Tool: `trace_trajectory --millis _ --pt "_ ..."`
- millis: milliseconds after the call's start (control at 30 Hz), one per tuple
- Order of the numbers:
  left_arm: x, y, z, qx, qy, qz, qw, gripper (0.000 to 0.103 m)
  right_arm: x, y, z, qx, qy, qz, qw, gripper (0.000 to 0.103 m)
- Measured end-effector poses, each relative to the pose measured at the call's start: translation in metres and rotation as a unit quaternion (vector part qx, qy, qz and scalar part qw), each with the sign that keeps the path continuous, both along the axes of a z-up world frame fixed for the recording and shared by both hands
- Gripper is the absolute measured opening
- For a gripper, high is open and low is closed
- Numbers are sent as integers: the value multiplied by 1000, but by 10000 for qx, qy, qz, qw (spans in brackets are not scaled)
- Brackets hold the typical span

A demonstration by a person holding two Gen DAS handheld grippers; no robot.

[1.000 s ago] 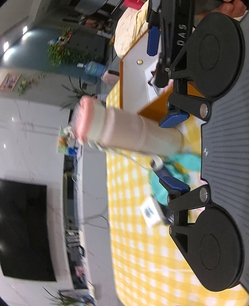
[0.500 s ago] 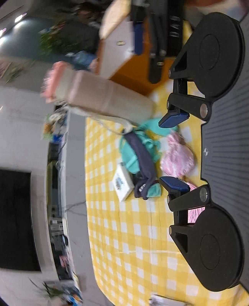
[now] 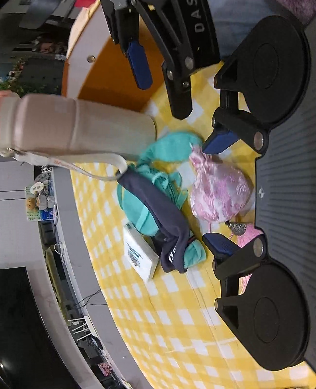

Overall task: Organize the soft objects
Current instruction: 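Grasp the pink embroidered pouch with the left gripper while the right gripper grasps the white tissue pack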

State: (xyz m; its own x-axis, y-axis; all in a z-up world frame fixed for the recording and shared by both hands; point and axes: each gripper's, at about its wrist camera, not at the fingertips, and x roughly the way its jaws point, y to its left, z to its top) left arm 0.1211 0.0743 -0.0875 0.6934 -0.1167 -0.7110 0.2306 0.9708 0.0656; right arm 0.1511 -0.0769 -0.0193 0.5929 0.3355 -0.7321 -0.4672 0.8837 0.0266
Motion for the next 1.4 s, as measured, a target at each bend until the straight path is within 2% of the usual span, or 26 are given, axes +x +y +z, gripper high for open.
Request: trace_trajectory --millis 133,267,367,467,633,800,933,1033,1067,1200,1400 --pt "6 3 -7 -180 118 64 9997 86 11 4 -8 55 144 -39 9999 66" --pt "10 -2 -16 -114 207 -9 9997 85 20 5 -14 47 227 -87 9997 66" --pt "11 -5 -22 33 297 42 9995 74 24 5 -15 8 228 -79 9997 66" --pt "10 -2 -22 -159 262 123 9995 65 26 6 -16 -7 233 -62 9997 66" --pt "4 11 -10 -305 128 426 9985 61 27 13 -10 14 147 85 9999 66" --pt "5 47 16 -751 29 1258 9892 61 31 37 5 133 -184 484 9986 66" --pt "18 74 24 -864 167 1750 9806 61 48 62 9 200 -238 655 9974 68" --pt "29 90 24 -761 166 2025 9762 61 66 83 7 61 -404 659 9970 74" --pt "33 96 24 -782 169 2098 9745 61 73 90 6 1 -439 630 9971 80" --pt "48 115 20 -823 244 2416 9666 61 111 113 0 -21 -236 487 9985 83" --pt "60 131 13 -833 303 2648 9602 61 153 142 -19 -129 154 287 9994 88"
